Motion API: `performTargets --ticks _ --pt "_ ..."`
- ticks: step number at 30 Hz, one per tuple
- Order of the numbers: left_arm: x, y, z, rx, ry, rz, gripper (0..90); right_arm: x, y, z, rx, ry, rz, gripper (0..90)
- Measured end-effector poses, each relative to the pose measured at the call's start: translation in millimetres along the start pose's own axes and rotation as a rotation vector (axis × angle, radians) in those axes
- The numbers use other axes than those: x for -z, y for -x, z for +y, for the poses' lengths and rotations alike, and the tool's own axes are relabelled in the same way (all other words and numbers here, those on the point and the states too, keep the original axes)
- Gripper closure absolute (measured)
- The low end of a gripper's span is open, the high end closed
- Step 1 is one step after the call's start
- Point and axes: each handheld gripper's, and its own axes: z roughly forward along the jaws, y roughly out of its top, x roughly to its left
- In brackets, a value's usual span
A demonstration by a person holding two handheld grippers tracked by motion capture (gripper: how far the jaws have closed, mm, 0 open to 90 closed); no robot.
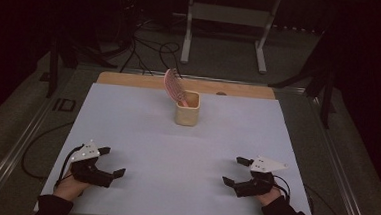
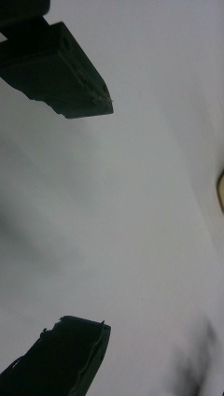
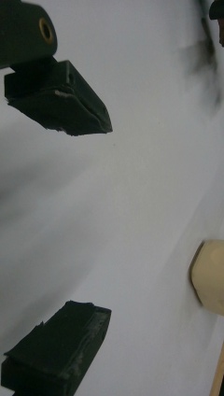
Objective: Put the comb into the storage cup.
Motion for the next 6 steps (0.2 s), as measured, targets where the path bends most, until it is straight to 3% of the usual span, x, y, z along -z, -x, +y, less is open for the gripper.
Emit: performTargets --ticks 6 --pt "0.1 1.9 1.9 0.0 0.01 -0.013 0.0 0.5 0.3 -0.3 -0.001 -0.001 -0.002 9.8"
